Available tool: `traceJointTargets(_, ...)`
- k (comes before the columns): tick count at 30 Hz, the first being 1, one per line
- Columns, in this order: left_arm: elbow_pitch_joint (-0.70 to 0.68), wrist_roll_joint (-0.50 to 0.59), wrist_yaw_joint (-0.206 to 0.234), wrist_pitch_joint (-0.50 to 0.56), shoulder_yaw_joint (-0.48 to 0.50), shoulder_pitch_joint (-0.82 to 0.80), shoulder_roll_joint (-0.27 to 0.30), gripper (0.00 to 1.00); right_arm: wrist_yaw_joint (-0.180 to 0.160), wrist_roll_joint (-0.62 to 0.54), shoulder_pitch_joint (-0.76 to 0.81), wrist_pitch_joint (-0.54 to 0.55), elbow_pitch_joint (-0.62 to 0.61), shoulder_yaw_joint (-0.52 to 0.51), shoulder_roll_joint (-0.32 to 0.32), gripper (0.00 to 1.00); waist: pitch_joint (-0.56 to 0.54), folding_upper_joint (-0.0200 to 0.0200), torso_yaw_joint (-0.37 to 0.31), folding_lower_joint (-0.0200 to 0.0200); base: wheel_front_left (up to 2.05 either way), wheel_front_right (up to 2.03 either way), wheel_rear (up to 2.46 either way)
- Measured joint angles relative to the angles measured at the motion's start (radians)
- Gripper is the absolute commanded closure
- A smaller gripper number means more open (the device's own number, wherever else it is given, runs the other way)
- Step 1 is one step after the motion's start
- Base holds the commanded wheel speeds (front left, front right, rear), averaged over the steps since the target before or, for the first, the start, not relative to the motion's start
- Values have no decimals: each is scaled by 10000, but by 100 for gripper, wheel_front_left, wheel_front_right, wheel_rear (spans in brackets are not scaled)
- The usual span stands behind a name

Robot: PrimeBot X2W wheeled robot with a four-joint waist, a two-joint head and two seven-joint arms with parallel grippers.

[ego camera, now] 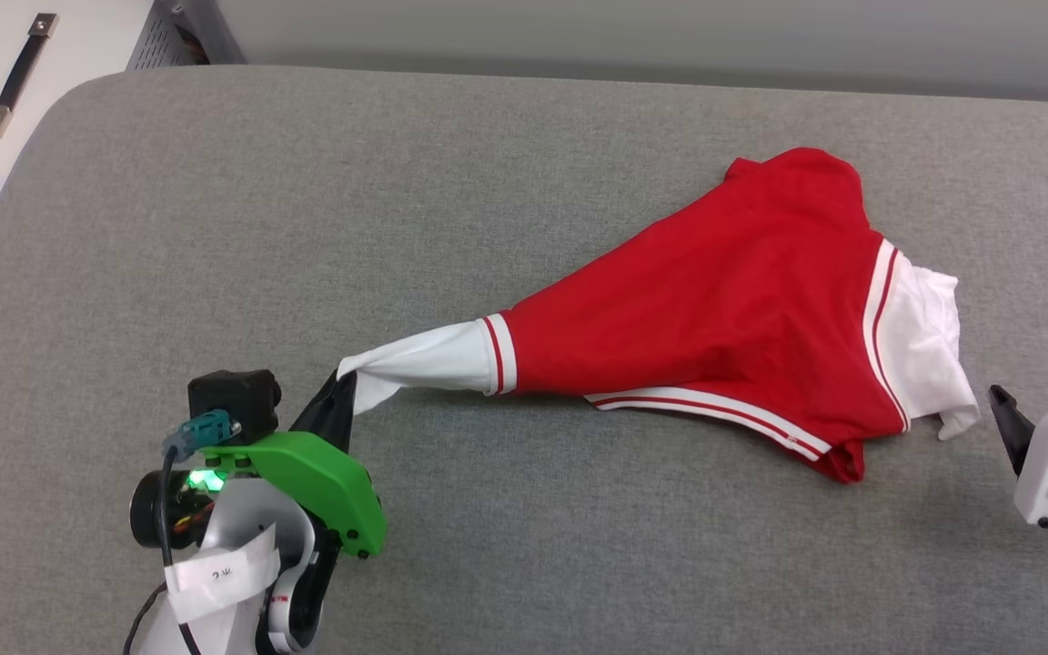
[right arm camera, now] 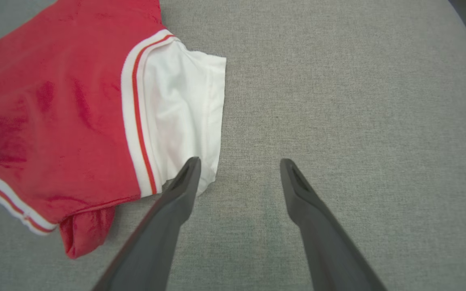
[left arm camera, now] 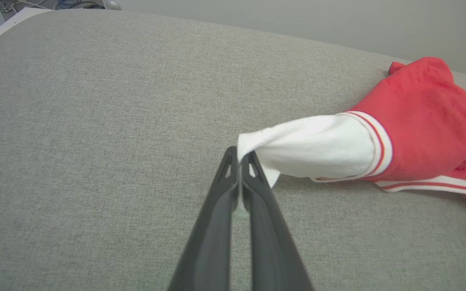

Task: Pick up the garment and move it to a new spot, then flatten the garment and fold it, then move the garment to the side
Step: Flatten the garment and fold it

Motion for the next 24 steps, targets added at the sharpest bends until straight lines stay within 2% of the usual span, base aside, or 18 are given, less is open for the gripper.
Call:
traceJointTargets(6,-56,0,0,-84,-82,-230,-13,100,0,-203,-767,1421,414,104,-75,0,373,0,215,0,0,0,0)
traceJointTargets(11,-35,0,-13,-169,-180,-286,-31,100,0,-589,-932,2092,865,201,-130,0,631,0,387,0,0,0,0)
traceJointTargets(18,-12,0,-21,-245,-305,-431,-59,100,0,-754,-1207,2092,1335,560,-180,0,958,0,565,0,0,0,0)
traceJointTargets(24,56,-2,-33,-261,-328,-568,-58,100,-4,-752,-1423,1941,1678,1039,-479,0,1210,0,651,0,0,0,0)
